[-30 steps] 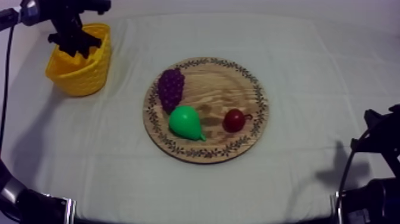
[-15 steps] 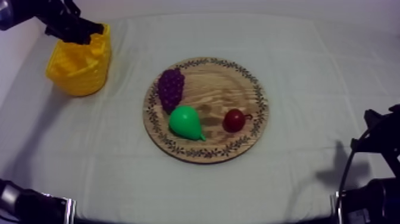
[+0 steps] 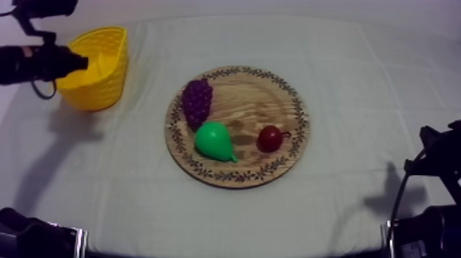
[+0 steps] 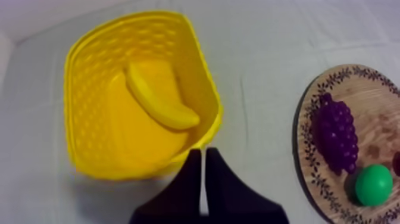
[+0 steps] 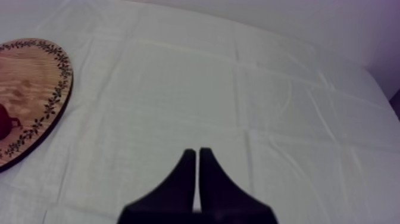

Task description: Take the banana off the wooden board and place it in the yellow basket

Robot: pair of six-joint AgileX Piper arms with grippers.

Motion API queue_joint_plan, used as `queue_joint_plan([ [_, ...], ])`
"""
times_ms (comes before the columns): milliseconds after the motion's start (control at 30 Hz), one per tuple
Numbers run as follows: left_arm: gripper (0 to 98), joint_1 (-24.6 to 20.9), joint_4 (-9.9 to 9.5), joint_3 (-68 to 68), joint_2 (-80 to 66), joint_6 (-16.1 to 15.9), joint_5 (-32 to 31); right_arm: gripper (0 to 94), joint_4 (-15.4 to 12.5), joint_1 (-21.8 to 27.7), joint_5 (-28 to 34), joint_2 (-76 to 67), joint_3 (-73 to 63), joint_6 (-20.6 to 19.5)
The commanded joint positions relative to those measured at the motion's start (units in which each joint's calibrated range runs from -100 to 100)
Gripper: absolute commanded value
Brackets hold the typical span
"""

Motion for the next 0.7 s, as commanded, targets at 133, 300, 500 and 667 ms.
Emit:
queue_joint_plan([
  [133,0.2,-3.71,5.16,17.62,-26.56,-5.48,0.33,0.3,0.01,0.0,-0.02,-0.02,-0.03,-0.01],
  [300,0.1,-5.55,7.56,24.48,-38.86,-8.58,1.31,0.3,0.01,0.0,-0.02,-0.02,-0.03,-0.03],
  [500,0.1,-6.98,8.3,33.2,-50.83,-9.79,0.14,0.3,0.01,0.0,-0.02,-0.02,-0.03,-0.04],
  [667,0.1,-6.66,7.85,40.27,-59.22,-9.56,-0.08,0.3,0.01,0.0,-0.02,-0.02,-0.03,-0.03],
])
